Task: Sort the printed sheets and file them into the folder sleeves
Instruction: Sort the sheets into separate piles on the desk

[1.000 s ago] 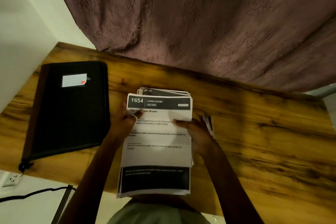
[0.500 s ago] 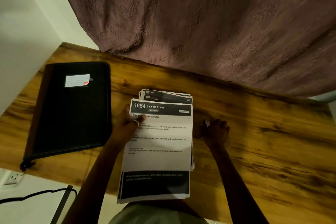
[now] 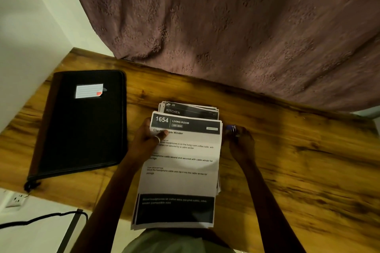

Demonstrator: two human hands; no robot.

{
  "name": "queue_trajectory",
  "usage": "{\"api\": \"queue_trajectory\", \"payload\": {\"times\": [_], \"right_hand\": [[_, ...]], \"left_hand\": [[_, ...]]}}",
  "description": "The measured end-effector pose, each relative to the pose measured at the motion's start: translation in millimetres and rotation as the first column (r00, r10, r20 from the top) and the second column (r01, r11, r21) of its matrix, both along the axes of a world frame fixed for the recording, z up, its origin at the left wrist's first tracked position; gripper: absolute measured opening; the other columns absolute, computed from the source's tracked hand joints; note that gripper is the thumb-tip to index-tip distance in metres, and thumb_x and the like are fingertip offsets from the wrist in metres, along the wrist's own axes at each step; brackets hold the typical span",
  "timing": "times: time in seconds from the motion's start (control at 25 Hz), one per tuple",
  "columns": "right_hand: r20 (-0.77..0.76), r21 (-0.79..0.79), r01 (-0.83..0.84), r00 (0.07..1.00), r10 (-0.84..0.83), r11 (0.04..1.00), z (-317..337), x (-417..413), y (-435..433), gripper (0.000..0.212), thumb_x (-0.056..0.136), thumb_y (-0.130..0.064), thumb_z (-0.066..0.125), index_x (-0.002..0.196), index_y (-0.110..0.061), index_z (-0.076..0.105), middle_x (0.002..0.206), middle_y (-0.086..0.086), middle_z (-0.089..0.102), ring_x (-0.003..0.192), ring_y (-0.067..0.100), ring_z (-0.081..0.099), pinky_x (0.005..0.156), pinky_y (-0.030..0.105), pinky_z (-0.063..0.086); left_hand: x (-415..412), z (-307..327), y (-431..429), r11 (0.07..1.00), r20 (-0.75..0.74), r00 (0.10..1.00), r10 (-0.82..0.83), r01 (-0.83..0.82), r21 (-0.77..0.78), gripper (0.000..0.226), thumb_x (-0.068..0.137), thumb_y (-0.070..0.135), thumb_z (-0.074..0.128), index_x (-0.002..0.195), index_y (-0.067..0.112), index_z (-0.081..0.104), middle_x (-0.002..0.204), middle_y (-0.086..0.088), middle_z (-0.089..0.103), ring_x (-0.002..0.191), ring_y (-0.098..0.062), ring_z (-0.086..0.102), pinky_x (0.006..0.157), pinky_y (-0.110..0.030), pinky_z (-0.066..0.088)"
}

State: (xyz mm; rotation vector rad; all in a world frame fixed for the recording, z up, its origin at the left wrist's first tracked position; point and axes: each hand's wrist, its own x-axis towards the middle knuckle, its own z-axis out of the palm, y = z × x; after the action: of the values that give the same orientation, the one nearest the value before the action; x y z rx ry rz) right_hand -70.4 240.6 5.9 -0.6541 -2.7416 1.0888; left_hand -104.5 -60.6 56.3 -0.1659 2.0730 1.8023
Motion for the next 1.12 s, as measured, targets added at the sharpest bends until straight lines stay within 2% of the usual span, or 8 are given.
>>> {"api": "queue_trajectory", "payload": {"times": [0.16, 0.36, 0.52, 0.6, 0.84, 1.0, 1.08, 1.12], "right_hand": [[-0.131, -0.411, -0.054, 0.991, 0.0, 0.91, 55, -17, -15, 0.018, 0.097, -0.039, 0.056, 0.113, -0.032, 0.056, 0.111, -0.004, 0.065, 0.095, 0.015, 0.066, 0.071, 0.032, 0.059], [-0.127, -0.723, -0.154, 0.988, 0.09, 0.674, 121, -43, -31, 0.017, 0.095, -0.039, 0.057, 0.112, -0.039, 0.061, 0.111, -0.002, 0.068, 0.095, 0.012, 0.067, 0.076, 0.03, 0.056], [-0.172, -0.494, -0.39, 0.92, 0.352, 0.777, 142, -67, -47, 0.024, 0.09, -0.048, 0.063, 0.108, -0.034, 0.063, 0.095, -0.006, 0.066, 0.083, 0.003, 0.06, 0.073, 0.022, 0.05], [-0.109, -0.34, -0.518, 0.851, 0.515, 0.785, 149, -74, -58, 0.032, 0.09, -0.045, 0.065, 0.114, -0.024, 0.061, 0.102, -0.008, 0.067, 0.091, 0.0, 0.063, 0.078, 0.018, 0.052], [0.143, 0.075, -0.824, 0.566, 0.812, 0.562, 144, -89, -79, 0.041, 0.087, -0.039, 0.071, 0.121, -0.017, 0.062, 0.113, -0.002, 0.066, 0.098, 0.01, 0.063, 0.083, 0.022, 0.052], [0.249, 0.06, -0.787, 0.607, 0.754, 0.614, 162, -93, -80, 0.035, 0.086, -0.034, 0.072, 0.116, -0.017, 0.063, 0.103, -0.005, 0.066, 0.091, 0.007, 0.063, 0.082, 0.03, 0.056], [0.201, -0.097, -0.786, 0.585, 0.786, 0.61, 186, -82, -76, 0.003, 0.09, -0.022, 0.069, 0.089, -0.019, 0.069, 0.075, -0.01, 0.062, 0.071, -0.004, 0.061, 0.068, 0.021, 0.05], [0.174, -0.117, -0.723, 0.66, 0.731, 0.681, 191, -79, -81, 0.035, 0.093, -0.011, 0.063, 0.06, -0.022, 0.059, 0.058, -0.01, 0.056, 0.06, -0.01, 0.058, 0.061, 0.014, 0.044]], "left_hand": [[-2, 9, 6, 1.0, -0.011, 1.0, -0.013, 0.013, -0.019, 0.038, 0.094, 0.02, 0.066, 0.127, 0.022, 0.048, 0.109, -0.002, 0.07, 0.089, -0.016, 0.074, 0.071, -0.031, 0.061], [-2, 23, 11, 0.999, -0.037, 0.998, -0.054, 0.054, -0.005, 0.031, 0.096, 0.021, 0.064, 0.123, 0.023, 0.05, 0.104, -0.004, 0.072, 0.085, -0.02, 0.074, 0.074, -0.038, 0.062], [-2, 30, 14, 0.993, -0.063, 0.991, -0.119, 0.12, 0.016, 0.023, 0.096, 0.021, 0.063, 0.117, 0.018, 0.054, 0.098, -0.007, 0.074, 0.082, -0.022, 0.075, 0.065, -0.029, 0.06], [-3, 30, 15, 0.991, -0.069, 0.989, -0.129, 0.131, 0.02, 0.026, 0.096, 0.019, 0.064, 0.119, 0.016, 0.054, 0.099, -0.007, 0.074, 0.084, -0.02, 0.075, 0.063, -0.026, 0.059], [-8, 31, 19, 0.988, -0.115, 0.981, -0.154, 0.156, 0.008, 0.036, 0.094, 0.017, 0.065, 0.128, 0.015, 0.052, 0.108, -0.008, 0.071, 0.092, -0.021, 0.074, 0.07, -0.03, 0.061], [-10, 28, 17, 0.981, -0.158, 0.968, -0.194, 0.193, -0.02, 0.042, 0.093, 0.015, 0.066, 0.13, 0.017, 0.048, 0.113, -0.006, 0.068, 0.096, -0.019, 0.072, 0.077, -0.04, 0.062], [-8, 27, 17, 0.976, -0.19, 0.957, -0.217, 0.216, -0.025, 0.043, 0.094, 0.013, 0.065, 0.132, 0.018, 0.046, 0.114, -0.004, 0.066, 0.099, -0.019, 0.071, 0.078, -0.039, 0.062], [-8, 28, 18, 0.974, -0.208, 0.952, -0.225, 0.224, -0.027, 0.042, 0.095, 0.012, 0.063, 0.132, 0.02, 0.044, 0.115, -0.003, 0.065, 0.101, -0.019, 0.07, 0.079, -0.038, 0.062]]}}
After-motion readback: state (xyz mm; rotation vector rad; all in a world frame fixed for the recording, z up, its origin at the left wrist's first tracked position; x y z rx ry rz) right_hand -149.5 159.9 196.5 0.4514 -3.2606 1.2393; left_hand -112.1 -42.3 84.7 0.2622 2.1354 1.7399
